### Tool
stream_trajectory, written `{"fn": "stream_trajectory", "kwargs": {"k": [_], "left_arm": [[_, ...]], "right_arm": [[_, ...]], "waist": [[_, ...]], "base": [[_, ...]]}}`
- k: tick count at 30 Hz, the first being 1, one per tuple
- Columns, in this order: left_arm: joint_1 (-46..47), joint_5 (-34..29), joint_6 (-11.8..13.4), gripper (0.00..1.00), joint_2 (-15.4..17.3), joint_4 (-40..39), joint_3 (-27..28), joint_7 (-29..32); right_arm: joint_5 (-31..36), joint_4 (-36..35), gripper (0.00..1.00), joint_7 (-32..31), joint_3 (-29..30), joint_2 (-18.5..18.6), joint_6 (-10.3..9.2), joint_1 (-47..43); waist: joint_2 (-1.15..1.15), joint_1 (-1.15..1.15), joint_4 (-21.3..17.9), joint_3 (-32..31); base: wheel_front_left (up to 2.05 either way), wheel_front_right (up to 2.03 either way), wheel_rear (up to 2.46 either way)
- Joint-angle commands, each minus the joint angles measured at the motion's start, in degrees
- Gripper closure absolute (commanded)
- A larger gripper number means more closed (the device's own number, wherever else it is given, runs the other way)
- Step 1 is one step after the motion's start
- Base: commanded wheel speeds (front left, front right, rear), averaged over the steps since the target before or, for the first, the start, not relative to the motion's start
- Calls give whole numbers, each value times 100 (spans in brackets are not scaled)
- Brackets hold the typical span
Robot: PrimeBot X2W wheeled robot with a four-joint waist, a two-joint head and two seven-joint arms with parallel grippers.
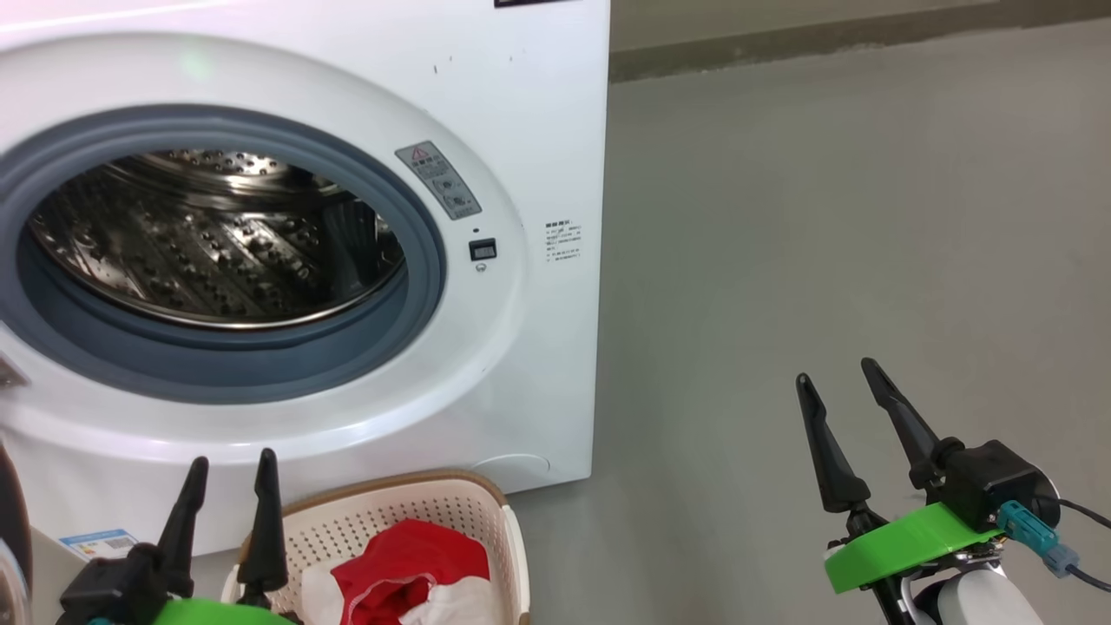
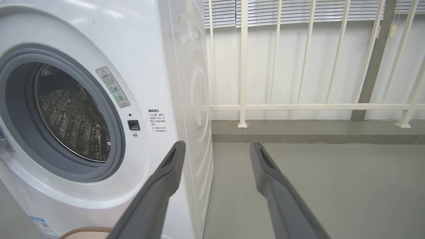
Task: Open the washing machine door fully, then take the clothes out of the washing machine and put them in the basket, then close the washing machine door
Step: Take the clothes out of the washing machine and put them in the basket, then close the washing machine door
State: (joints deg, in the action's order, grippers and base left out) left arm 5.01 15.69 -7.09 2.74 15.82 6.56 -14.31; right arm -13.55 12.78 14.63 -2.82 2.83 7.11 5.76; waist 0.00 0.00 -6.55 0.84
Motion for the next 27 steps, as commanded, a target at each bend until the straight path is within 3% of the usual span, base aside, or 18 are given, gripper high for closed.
{"fn": "stream_trajectory", "kwargs": {"k": [1, 9, 27], "left_arm": [[1, -68, -30, 0, 58, -263, 180, -69], [-361, -253, -37, 0, 78, -651, 63, -69], [-629, -457, -39, 0, 42, -658, 46, -69]], "right_arm": [[49, -202, 0, 37, -112, 5, 37, 27], [110, -349, 0, 37, -81, 5, 37, -228], [118, -426, 0, 37, -43, 5, 37, -412]], "waist": [[0, 0, 11, -62], [0, 0, 63, -265], [0, 0, 151, -386]], "base": [[0, 0, 0], [0, 0, 0], [0, 0, 0]]}}
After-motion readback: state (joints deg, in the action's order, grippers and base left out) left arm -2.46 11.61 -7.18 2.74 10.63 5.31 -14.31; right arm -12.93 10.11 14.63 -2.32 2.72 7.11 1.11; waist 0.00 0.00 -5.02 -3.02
